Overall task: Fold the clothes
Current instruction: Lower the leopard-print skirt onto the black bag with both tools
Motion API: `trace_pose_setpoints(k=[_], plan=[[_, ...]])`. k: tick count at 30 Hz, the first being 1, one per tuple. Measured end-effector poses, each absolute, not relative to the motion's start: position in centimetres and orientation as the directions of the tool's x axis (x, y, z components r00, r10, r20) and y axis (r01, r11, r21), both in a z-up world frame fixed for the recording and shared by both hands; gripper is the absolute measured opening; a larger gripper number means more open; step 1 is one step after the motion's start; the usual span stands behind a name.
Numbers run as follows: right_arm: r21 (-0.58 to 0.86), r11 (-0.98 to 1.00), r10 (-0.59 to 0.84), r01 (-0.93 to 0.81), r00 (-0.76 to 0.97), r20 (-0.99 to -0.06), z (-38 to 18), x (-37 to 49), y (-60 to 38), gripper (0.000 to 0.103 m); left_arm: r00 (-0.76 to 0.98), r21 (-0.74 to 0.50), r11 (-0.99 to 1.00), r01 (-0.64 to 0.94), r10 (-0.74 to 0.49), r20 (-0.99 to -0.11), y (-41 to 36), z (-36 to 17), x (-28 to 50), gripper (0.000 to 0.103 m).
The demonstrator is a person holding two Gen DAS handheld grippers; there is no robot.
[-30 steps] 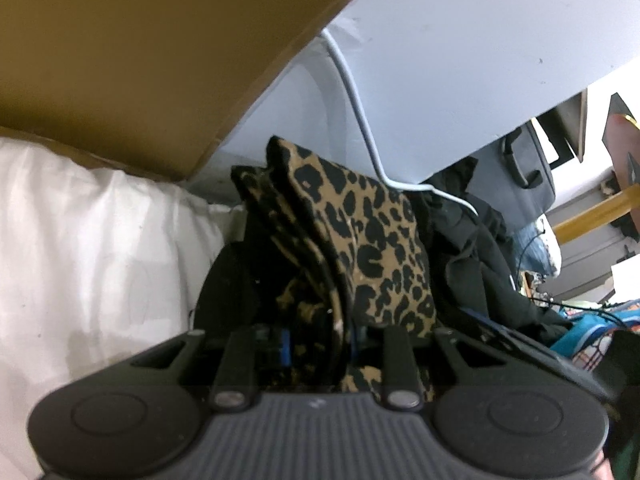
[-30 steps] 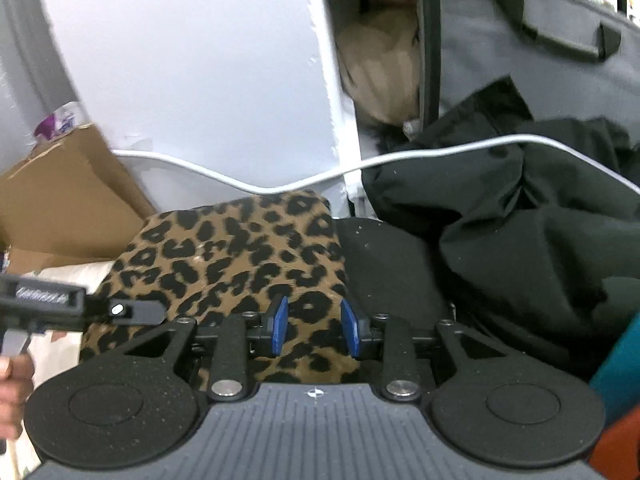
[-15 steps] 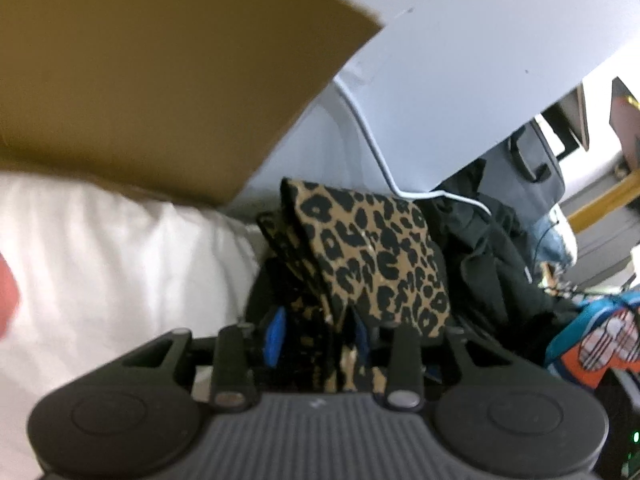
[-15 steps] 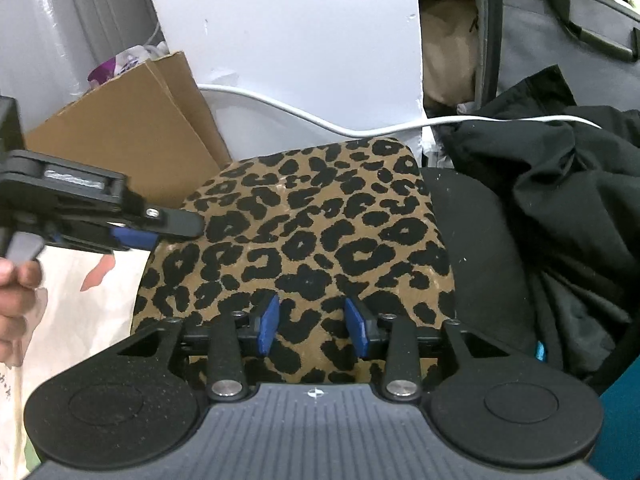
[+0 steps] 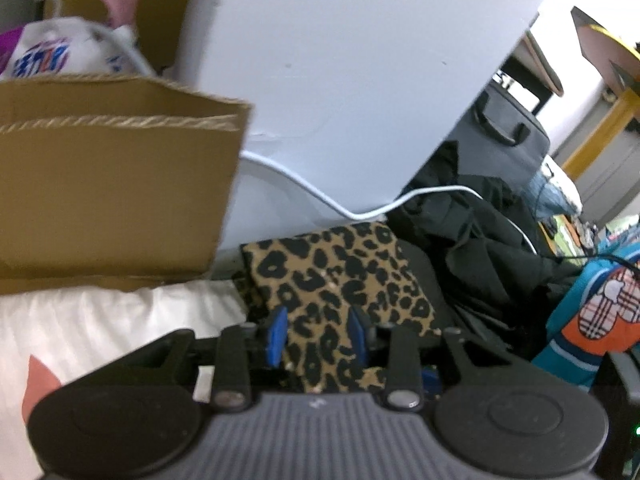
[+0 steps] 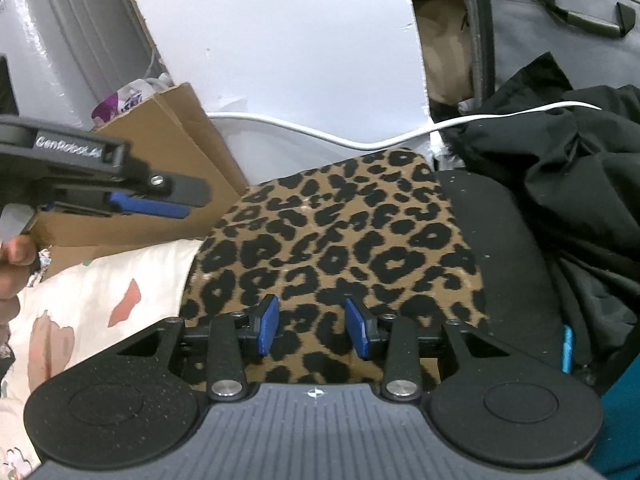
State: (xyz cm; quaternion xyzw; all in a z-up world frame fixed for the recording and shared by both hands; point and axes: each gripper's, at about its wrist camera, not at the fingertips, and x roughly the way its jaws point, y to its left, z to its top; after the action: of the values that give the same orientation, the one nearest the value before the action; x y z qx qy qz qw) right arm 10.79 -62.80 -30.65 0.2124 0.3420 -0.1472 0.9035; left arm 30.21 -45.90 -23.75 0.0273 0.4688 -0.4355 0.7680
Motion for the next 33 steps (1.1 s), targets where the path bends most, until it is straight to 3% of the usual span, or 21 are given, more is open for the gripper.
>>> trace_pose_setpoints(k=[14, 21, 24, 33], plan=[[0.311, 0.852, -0.113, 0.42, 0.729, -0.675, -33.0, 10.8, -62.4, 0.046, 0.122, -0.317, 0.559, 0.766, -0.611, -0.782, -49.5, -25.9, 28.2, 0.029], [0.327, 0.849, -0.104, 0.416, 0.738, -0.667, -33.1, 10.1, -62.6, 0.046, 0.128, -0.269, 0.584, 0.766, -0.549, -0.826, -48.9, -28.6, 28.3, 0.007], [0.354, 0.835, -0.108, 0.421, 0.756, -0.645, -33.1, 9.3, -62.9, 0.046, 0.144, -0.248, 0.599, 0.762, -0.529, -0.836, -48.5, -29.4, 28.3, 0.003], [0.373, 0.784, -0.165, 0.495, 0.747, -0.643, -33.2, 5.9, -64.8, 0.046, 0.165, -0.211, 0.587, 0.782, -0.521, -0.838, -48.0, -29.9, 27.6, 0.003]])
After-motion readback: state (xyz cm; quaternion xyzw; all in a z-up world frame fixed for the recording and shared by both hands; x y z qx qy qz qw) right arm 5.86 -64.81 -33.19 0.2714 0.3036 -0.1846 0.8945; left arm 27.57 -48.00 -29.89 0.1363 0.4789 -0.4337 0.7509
